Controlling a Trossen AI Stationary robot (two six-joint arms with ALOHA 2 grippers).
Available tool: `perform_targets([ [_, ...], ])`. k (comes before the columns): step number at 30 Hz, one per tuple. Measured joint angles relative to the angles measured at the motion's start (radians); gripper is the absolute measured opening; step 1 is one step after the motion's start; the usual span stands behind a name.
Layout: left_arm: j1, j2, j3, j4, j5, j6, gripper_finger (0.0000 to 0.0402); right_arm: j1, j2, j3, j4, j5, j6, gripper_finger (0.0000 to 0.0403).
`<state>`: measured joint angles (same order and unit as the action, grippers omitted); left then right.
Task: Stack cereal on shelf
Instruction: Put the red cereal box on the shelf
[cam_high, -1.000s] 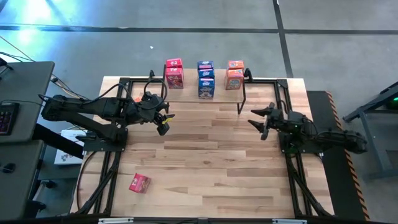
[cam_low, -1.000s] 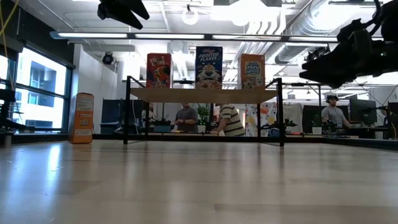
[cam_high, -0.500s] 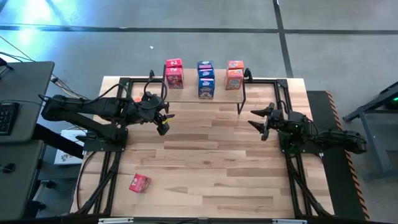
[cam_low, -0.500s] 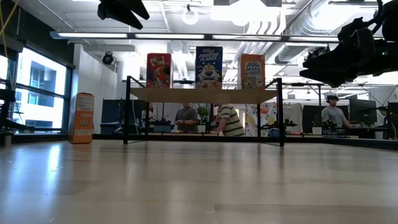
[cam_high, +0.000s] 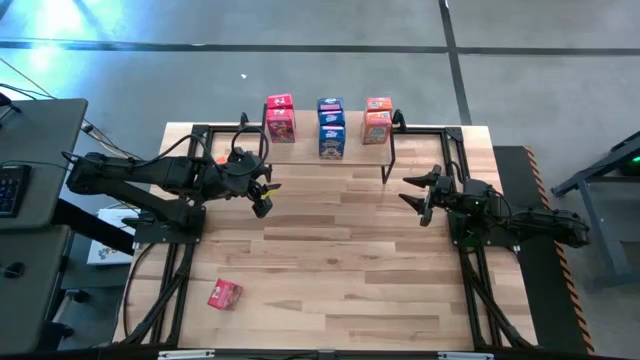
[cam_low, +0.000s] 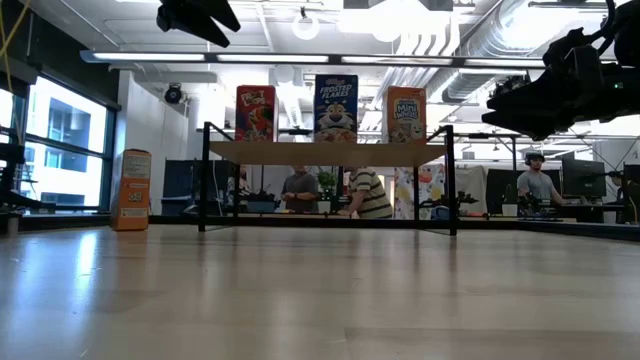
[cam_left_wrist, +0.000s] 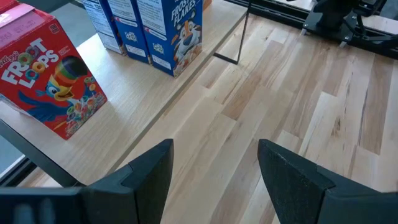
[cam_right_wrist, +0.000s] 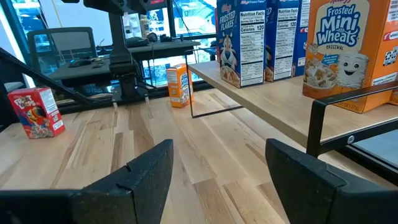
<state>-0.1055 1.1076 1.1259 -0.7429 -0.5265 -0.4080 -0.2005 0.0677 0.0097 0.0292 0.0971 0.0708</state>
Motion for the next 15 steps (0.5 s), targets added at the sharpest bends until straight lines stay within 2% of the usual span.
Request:
perform_targets([
  [8, 0.0, 0.0, 0.0, 0.003, 0.0, -0.007, 0.0223, 0.0, 0.0, 0.0, 0.0, 0.0, 0.0, 0.0248],
  [15, 0.0, 0.0, 0.0, 0.01, 0.059, -0.117, 0.0223, 0.0, 0.0, 0.0, 0.0, 0.0, 0.0, 0.0248],
])
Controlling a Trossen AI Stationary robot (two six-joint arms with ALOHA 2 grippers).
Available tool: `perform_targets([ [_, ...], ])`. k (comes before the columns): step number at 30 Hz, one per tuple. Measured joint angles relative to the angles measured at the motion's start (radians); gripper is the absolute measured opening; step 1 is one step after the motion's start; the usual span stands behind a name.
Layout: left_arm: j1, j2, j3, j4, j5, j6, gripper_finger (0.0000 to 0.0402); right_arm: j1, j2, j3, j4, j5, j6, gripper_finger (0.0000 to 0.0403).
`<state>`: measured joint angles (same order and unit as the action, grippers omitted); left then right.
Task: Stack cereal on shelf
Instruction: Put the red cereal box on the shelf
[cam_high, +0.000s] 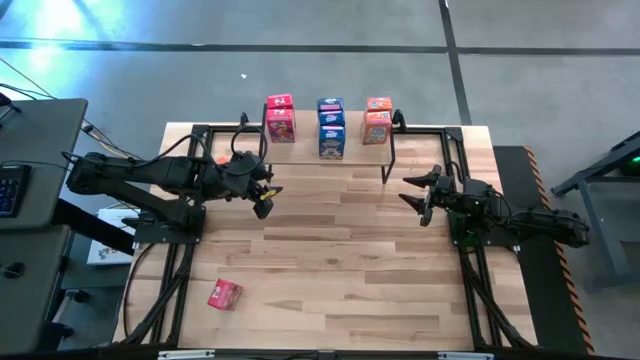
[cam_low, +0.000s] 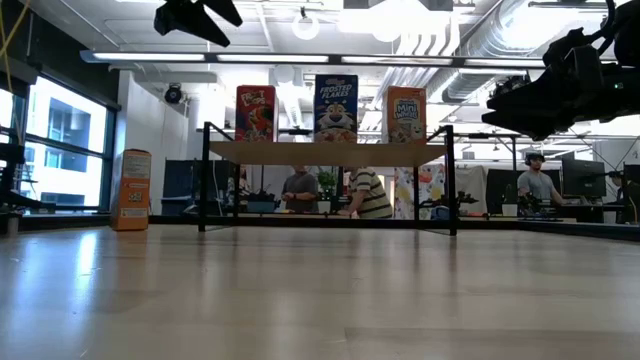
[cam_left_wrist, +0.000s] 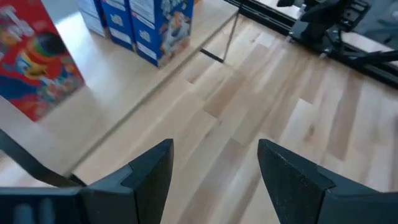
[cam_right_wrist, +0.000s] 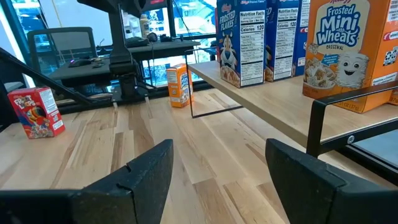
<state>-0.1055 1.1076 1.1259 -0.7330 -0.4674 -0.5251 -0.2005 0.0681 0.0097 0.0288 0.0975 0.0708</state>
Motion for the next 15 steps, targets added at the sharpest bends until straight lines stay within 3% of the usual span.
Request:
perform_targets([
  [9, -0.022, 0.015, 0.0, -0.004, 0.031, -0.15, 0.0223, 0.0, 0.0, 0.0, 0.0, 0.0, 0.0, 0.0248],
  [15, -0.084, 0.064, 0.004, -0.081, 0.045, -0.383, 0.0223, 0.0, 0.004, 0.0, -0.001, 0.0, 0.0, 0.0248],
])
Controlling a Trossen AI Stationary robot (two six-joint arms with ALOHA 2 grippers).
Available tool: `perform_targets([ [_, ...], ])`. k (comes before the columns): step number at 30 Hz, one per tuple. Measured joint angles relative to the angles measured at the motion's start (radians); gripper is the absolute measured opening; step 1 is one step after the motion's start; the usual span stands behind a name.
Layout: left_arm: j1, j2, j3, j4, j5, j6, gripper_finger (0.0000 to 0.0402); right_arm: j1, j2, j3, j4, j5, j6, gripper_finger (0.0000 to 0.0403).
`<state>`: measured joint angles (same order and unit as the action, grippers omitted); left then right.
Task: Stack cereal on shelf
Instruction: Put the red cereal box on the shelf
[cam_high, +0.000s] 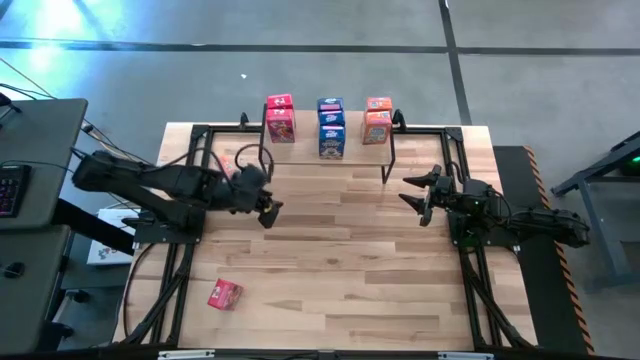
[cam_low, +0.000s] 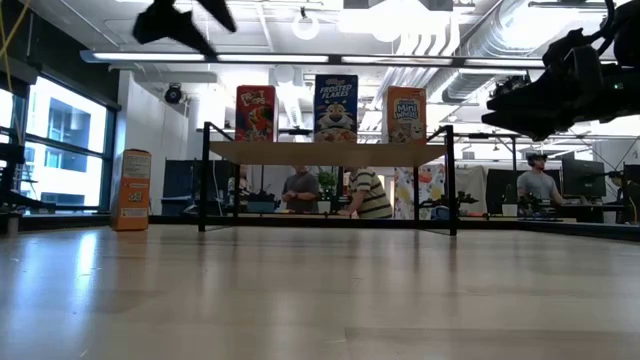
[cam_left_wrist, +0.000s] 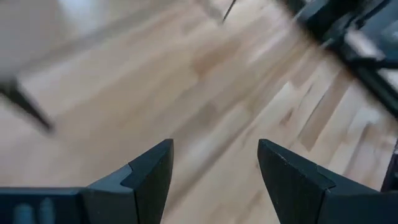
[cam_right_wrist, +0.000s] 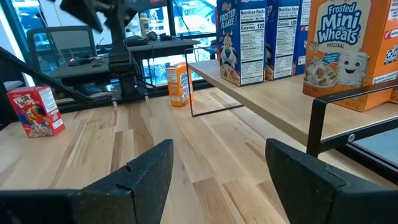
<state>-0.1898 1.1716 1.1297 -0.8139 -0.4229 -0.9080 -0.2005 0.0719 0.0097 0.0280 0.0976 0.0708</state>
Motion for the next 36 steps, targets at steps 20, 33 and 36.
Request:
perform_targets([
  [20, -0.238, 0.094, 0.048, -0.29, 0.339, -0.751, 0.0223, 0.0, 0.014, 0.0, 0.0, 0.001, 0.0, 0.0248],
  [33, -0.451, 0.094, 0.048, -0.351, 0.345, -1.137, 0.0223, 0.0, 0.014, 0.0, 0.0, 0.001, 0.0, 0.0248],
  [36, -0.492, 0.094, 0.048, -0.351, 0.36, -1.195, 0.0223, 0.0, 0.014, 0.0, 0.0, 0.001, 0.0, 0.0248],
])
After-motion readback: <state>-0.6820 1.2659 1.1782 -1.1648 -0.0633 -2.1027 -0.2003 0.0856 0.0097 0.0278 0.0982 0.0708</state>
